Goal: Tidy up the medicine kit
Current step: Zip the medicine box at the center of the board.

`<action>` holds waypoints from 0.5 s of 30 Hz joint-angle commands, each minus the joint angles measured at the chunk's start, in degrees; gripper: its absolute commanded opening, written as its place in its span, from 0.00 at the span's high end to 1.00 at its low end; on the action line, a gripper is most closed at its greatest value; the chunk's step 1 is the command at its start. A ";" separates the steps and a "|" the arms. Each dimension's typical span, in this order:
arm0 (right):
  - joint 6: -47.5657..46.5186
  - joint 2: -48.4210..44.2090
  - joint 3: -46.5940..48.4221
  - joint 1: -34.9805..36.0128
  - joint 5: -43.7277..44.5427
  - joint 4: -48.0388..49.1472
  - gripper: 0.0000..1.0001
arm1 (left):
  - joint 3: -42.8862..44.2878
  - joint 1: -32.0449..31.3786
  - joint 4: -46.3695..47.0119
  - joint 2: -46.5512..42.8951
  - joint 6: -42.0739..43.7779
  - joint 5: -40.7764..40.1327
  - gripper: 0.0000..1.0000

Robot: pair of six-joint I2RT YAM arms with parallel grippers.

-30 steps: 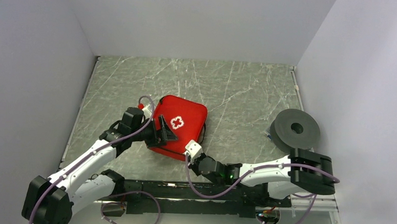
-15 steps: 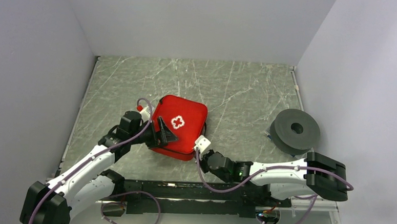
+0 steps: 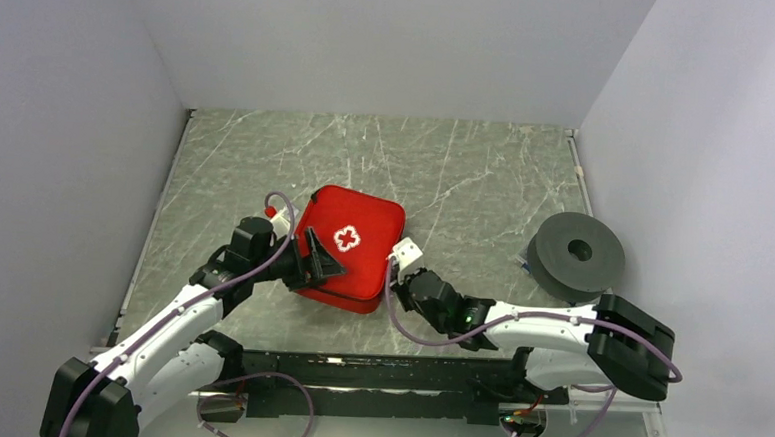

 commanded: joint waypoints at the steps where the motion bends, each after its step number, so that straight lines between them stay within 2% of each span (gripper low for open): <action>1: -4.14 3.06 3.24 -4.77 1.45 3.99 1.00 | -2.74 1.23 -9.66 0.63 3.73 -3.32 0.13; 15: -9.51 15.28 12.25 -19.53 -5.17 12.53 1.00 | -1.92 2.30 -10.48 -0.32 4.94 -0.83 0.13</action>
